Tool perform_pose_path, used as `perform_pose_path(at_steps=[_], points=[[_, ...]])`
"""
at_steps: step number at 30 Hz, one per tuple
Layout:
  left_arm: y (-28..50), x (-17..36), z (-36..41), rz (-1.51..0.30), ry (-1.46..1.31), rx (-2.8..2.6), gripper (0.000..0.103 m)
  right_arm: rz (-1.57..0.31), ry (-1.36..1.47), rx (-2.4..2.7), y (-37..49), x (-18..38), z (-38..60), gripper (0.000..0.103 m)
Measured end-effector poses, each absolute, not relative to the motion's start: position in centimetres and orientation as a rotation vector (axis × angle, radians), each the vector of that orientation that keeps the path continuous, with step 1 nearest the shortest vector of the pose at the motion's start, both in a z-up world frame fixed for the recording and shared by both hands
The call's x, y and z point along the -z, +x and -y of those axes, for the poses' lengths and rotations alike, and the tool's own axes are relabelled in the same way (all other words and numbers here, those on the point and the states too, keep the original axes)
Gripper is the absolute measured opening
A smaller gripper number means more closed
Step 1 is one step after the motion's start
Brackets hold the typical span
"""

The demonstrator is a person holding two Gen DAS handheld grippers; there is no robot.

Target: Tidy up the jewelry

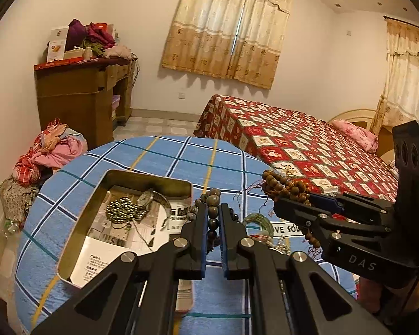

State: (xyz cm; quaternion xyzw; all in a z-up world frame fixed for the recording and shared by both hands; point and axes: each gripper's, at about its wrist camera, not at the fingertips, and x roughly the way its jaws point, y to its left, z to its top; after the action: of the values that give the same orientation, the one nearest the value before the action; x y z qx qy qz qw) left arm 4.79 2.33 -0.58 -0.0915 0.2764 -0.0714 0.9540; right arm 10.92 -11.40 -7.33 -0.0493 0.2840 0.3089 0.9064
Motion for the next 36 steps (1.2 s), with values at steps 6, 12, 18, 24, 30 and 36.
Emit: perform_pose_path(at_steps=[6, 12, 18, 24, 30, 36], points=[[4.7, 0.5, -4.1, -0.554, -0.191, 0.099, 0.006, -0.579, -0.113, -0.660, 11.0, 7.1, 10.2, 0.033], [4.8, 0.7, -6.7, -0.551, -0.217, 0.037, 0.006, -0.579, -0.119, -0.688, 11.3, 7.2, 8.6, 0.033], [5.4, 1.2, -8.1, -0.562, -0.216, 0.000, 0.006, -0.584, -0.126, -0.718, 11.6, 7.4, 7.0, 0.033], [6.6, 2.1, -8.6, -0.590, -0.206, -0.007, 0.006, -0.596, -0.128, -0.746, 12.2, 7.7, 5.3, 0.033], [7.6, 2.8, -9.5, -0.625, -0.190, -0.007, 0.006, -0.610, -0.131, -0.761, 13.1, 8.3, 3.7, 0.033], [8.4, 3.2, -10.2, -0.643, -0.176, -0.010, 0.006, -0.633, -0.136, -0.772, 13.4, 9.2, 2.1, 0.033]])
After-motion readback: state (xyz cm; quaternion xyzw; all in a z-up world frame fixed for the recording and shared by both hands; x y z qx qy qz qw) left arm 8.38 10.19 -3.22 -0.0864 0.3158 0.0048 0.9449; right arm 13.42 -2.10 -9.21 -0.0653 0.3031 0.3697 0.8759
